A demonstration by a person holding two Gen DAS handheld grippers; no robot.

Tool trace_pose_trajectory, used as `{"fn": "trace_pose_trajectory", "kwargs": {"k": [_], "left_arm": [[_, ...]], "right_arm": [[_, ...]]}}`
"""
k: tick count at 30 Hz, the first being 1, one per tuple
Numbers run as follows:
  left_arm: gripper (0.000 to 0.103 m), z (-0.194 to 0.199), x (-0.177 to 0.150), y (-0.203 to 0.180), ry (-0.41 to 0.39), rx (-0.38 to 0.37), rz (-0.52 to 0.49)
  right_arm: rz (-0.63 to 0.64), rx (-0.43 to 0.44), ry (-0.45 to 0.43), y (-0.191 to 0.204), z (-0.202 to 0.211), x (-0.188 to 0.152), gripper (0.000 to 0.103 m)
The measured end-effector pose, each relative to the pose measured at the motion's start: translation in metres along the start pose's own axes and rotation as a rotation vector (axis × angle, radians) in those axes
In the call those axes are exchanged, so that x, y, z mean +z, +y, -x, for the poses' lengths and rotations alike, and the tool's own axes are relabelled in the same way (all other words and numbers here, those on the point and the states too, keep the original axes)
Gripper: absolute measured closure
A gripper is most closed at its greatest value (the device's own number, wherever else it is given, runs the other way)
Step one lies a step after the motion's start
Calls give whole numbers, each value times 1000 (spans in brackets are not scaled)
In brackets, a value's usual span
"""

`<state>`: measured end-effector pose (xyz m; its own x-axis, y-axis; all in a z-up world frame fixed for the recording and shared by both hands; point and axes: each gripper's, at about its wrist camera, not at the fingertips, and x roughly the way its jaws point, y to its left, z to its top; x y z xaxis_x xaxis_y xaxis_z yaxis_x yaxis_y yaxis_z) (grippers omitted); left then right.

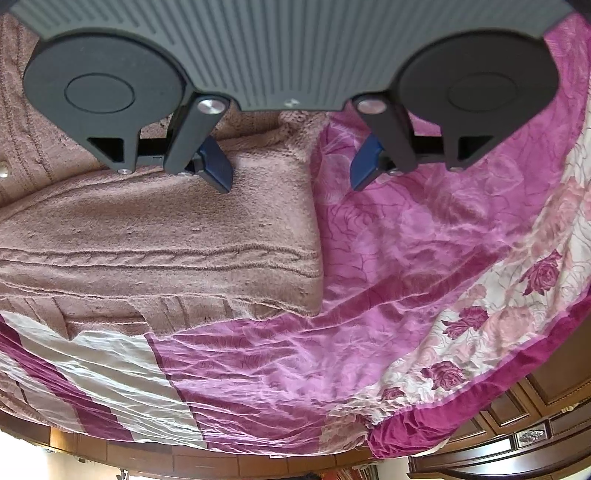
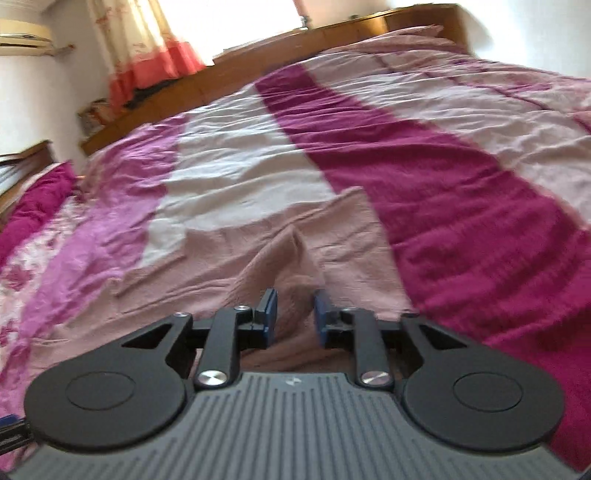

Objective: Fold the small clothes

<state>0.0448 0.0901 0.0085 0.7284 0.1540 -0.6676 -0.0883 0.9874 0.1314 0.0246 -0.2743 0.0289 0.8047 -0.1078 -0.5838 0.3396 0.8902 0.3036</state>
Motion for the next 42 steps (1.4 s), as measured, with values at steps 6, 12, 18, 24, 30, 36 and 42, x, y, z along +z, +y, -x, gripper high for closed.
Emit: {"fn": "trace_pose_trajectory", "kwargs": {"k": [6,12,18,24,30,36,42], "left_arm": [[32,-1,0,-1,2,3,2],[31,-4,-1,-2,5,11,3],[31,-4,-1,-2,5,9,4],[29,-6,-3,-2,2,12,17],[29,-1,-2,0,2,12,16],[30,19,-3,11,12,2,9],[31,40,-11,32,68,-8,24]], "right_arm": [[19,98,-43,13,7,11,54],[137,351,26,61,-9,2,45],[194,257,69,72,-34,-15,44],[174,112,22,32,-27,-11,44],[151,122,22,5,-17,-6,44],[138,151,41,-1,9,-4,41],[124,183,77,-17,36,-8,36]]}}
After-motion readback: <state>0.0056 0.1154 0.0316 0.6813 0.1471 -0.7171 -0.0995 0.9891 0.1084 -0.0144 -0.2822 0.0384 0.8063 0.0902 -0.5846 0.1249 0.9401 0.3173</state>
